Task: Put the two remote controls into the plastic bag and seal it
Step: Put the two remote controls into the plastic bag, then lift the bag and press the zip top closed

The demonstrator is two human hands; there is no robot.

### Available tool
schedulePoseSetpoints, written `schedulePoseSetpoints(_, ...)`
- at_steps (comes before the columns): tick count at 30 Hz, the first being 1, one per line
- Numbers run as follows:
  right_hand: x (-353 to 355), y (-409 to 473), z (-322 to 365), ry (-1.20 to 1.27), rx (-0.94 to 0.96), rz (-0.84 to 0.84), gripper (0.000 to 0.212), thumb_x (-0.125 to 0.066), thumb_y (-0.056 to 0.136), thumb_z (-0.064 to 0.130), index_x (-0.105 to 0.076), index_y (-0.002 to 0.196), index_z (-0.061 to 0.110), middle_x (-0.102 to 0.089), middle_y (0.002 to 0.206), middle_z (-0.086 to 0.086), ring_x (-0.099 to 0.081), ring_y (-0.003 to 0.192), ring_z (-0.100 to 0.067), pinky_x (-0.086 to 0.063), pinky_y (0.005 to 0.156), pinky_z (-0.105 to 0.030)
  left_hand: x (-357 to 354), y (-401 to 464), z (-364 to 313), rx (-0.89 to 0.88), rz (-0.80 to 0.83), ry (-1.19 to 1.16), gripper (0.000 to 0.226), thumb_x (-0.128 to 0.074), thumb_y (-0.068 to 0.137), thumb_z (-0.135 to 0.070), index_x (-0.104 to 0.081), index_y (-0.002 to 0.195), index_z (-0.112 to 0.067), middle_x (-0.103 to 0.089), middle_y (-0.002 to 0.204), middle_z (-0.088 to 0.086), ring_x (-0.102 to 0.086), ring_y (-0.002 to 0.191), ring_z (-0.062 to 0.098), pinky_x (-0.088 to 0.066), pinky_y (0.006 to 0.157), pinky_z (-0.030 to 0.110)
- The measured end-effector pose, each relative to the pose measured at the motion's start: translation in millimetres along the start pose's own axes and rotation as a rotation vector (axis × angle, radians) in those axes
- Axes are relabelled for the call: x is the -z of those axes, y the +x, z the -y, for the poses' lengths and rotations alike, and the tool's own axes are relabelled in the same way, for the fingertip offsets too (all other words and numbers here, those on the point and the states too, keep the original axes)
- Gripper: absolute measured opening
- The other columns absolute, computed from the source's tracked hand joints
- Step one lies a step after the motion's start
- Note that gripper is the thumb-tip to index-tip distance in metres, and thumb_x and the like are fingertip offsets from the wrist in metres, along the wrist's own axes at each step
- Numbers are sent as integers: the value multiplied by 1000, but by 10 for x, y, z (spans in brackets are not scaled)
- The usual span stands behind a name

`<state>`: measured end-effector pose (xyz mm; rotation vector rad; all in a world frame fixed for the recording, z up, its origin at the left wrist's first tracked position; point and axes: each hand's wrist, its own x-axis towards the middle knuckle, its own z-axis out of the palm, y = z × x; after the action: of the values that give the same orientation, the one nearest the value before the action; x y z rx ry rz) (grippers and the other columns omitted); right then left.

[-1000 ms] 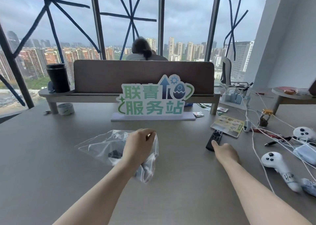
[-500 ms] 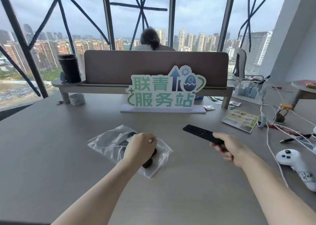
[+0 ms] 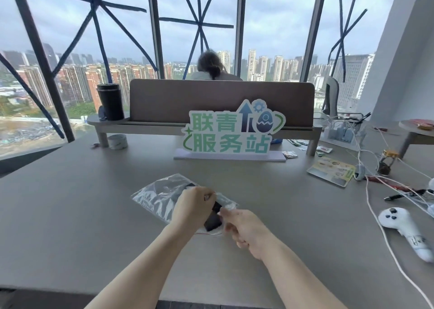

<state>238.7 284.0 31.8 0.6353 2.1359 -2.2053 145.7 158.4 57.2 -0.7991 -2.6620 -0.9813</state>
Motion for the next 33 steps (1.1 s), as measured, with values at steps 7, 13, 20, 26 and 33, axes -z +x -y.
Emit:
schedulePoseSetpoints(7, 110, 146, -81, -425, 188, -416, 17, -62, 86, 27, -55, 101, 31, -57, 77, 6, -57, 72, -19, -39, 59, -28, 99, -116, 128, -49, 50, 26, 23, -52, 87, -31, -73, 88, -20, -74, 82, 2, -63, 80, 22, -36, 60, 27)
schedulePoseSetpoints(13, 9, 460, -63, -620, 192, -376, 18, -54, 88, 21, -67, 98, 29, -68, 93, 2, -63, 88, -23, -48, 72, -31, 178, -276, 171, -103, 397, 118, 27, -52, 73, -26, -65, 96, -27, -60, 73, 1, -56, 73, 24, -41, 57, 29)
schedulePoseSetpoints(20, 137, 249, -1, -445, 227, -510, 26, -50, 80, 6, -68, 67, 21, -69, 55, -3, -55, 39, -17, -48, 49, -29, 335, -311, 383, 75, 301, 271, 60, -43, 74, -10, -52, 125, -41, -58, 124, -1, -57, 111, 27, -46, 81, 32)
schedulePoseSetpoints(26, 250, -185, 825, -49, 414, -572, 25, -54, 83, 2, -74, 72, 12, -67, 49, -7, -51, 33, -15, -43, 34, -22, 753, 197, -14, 179, -37, -294, 40, -43, 78, 1, -70, 103, -14, -70, 99, 10, -69, 52, 22, -60, 56, 35)
schedulePoseSetpoints(33, 426, -527, 1537, 240, 478, -412, 23, -50, 86, -3, -71, 78, 5, -71, 55, -8, -57, 34, -12, -49, 37, -21, 1328, 617, -585, 98, -207, -686, 13, -68, 76, 3, -74, 84, -5, -70, 71, 9, -60, 43, 9, -58, 52, 21)
